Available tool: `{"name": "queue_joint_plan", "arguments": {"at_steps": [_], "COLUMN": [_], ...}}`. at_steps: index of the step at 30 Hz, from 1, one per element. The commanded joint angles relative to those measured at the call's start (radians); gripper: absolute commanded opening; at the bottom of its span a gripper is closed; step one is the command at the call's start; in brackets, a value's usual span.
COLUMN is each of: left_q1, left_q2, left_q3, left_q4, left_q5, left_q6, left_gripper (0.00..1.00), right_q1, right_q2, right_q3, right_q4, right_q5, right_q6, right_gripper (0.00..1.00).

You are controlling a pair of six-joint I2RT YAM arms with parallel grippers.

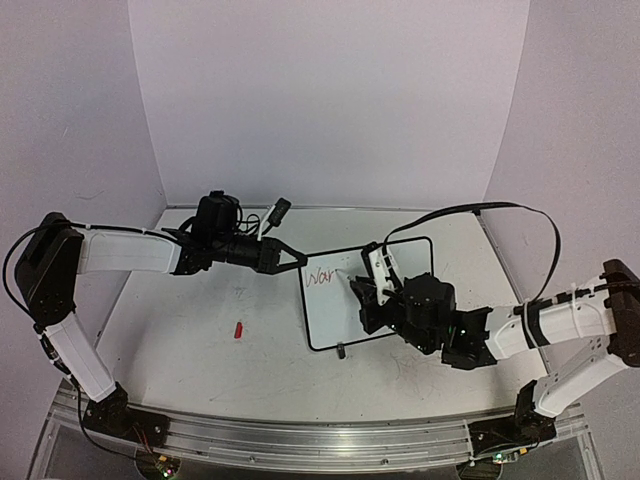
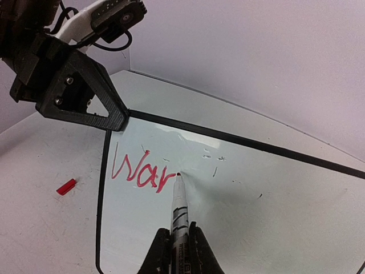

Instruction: Write a sentence on the whiteboard

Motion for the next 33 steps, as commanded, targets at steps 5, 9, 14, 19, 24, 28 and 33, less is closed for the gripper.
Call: {"name": "queue_joint_plan", "arguments": {"at_steps": [5, 9, 14, 19, 24, 28, 33], "left_q1": [0.001, 0.001, 0.001, 0.001, 0.0, 0.0, 0.0], "left_q2": [-0.045, -0.048, -0.05, -0.047, -0.047, -0.045, -0.045], "left_q3": [0.016, 0.015, 0.015, 0.015, 0.015, 0.016, 0.015], "left_q4": [0.026, 0.026, 0.026, 0.026, 0.026, 0.026, 0.026], "left_q5": [0.027, 0.027, 0.028, 0.031, 0.03, 0.029, 0.028], "left_q6": [-0.001, -0.001, -0.001, -0.002, -0.001, -0.001, -0.001], "left_gripper": [0.09, 0.09, 0.09, 0.09, 0.09, 0.09, 0.09], "right_q1": [-0.005, -0.005, -0.006, -0.006, -0.006, -0.006, -0.003], "right_q2": [-0.004, 0.015, 0.03, 0.035, 0.03, 0.021, 0.015], "right_q3": [0.005, 0.022, 0.03, 0.035, 0.033, 0.024, -0.004], "right_q4": [0.056, 0.055, 0.053, 0.049, 0.028, 0.001, -0.015], "right_q5": [-0.012, 0.007, 0.024, 0.036, 0.042, 0.026, 0.004], "right_q6": [-0.011, -0.017, -0.015, -0.018, -0.014, 0.0, 0.031], "right_gripper": [0.0, 0.0, 0.0, 0.0, 0.0, 0.0, 0.0]}}
